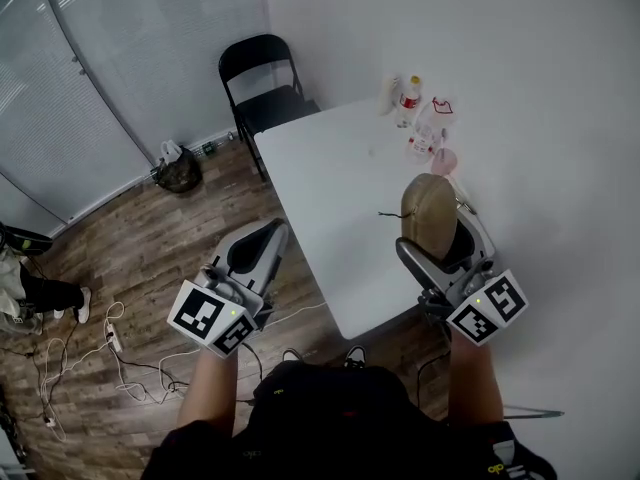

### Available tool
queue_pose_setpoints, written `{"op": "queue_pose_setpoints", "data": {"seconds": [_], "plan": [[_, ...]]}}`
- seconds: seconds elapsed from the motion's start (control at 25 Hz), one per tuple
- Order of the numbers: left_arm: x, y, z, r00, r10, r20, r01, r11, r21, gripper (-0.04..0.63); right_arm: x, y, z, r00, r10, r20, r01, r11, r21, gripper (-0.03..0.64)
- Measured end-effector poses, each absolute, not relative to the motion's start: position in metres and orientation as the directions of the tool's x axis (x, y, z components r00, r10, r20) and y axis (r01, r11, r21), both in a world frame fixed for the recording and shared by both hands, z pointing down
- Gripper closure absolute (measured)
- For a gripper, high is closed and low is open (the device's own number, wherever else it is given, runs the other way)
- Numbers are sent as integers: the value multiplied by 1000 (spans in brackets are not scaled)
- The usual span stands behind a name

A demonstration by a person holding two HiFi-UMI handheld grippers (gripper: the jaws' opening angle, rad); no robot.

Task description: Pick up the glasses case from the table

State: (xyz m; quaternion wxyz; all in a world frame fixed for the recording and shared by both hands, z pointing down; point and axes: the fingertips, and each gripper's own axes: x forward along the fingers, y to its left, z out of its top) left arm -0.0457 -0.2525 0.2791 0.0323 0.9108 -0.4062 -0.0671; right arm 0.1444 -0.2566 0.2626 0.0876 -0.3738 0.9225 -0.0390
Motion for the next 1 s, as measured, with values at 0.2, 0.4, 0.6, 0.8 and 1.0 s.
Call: {"op": "queue_pose_setpoints", "data": {"seconds": [0.2,0.4,0.6,0.8,1.0], "plan": [[-48,-249,283,658,-747,-91,-735,-664,136,575,144,-253,262,-702,-700,-129,-689,714,-124,210],[-51,-247,285,653,-752,-88,-739,-659,138,575,144,-250,258,-697,-705,-134,-698,709,-101,210],[-50,-248,285,654,-752,-86,-740,-659,132,575,143,-250,256,-700,-701,-136,-698,712,-79,210],[-46,-251,284,655,-750,-88,-741,-661,118,575,144,-251,256,-705,-697,-133,-696,716,-63,210],[-43,-251,284,657,-748,-94,-739,-664,114,575,145,-251,257,-705,-698,-128,-699,714,-47,210]]}}
